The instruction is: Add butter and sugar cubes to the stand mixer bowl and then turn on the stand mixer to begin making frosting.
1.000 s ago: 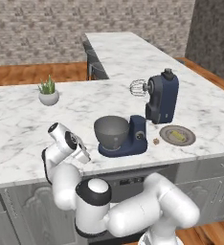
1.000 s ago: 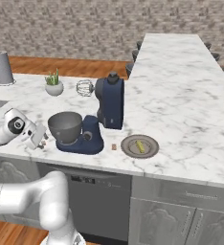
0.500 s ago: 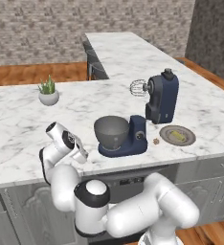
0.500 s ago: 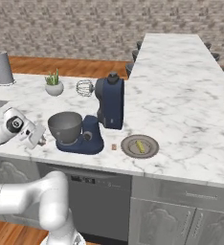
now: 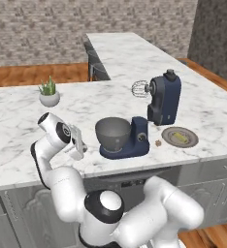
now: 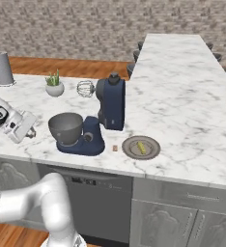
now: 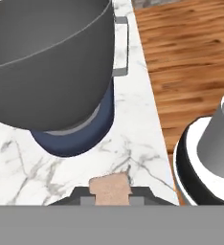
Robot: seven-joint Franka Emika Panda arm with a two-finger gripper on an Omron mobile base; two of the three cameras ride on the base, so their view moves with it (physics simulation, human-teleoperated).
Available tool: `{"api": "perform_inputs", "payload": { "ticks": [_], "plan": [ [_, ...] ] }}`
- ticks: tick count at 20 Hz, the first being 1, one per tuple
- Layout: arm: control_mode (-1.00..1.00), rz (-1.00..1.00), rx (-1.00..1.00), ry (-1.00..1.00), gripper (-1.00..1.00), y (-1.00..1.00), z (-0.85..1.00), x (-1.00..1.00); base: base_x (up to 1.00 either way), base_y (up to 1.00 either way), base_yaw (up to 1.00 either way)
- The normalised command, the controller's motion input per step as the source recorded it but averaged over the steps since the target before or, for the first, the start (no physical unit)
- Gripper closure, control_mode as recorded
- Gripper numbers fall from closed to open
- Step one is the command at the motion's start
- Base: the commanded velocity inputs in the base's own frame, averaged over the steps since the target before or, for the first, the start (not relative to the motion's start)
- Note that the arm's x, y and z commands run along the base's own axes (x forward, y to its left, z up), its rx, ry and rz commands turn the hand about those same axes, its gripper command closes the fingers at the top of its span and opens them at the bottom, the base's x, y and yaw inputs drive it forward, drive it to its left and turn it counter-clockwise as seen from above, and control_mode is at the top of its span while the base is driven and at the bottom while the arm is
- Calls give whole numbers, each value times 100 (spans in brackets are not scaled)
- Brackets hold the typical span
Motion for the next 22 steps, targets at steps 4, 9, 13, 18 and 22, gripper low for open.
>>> {"api": "perform_inputs", "payload": {
  "ticks": [4, 9, 13, 18, 22],
  "plan": [
    [-100, 0, 0, -12, 100, -8, 100, -53, 0, 0, 0],
    [-100, 0, 0, -1, 100, -11, 100, -10, 0, 0, 0],
    [-100, -4, -1, 0, 100, -34, 75, 1, 0, 0, 0],
    [-100, -5, 0, 5, 100, -45, 10, 31, 0, 0, 0],
    [-100, -2, 0, 7, 100, -42, 0, 54, 0, 0, 0]
  ]
}}
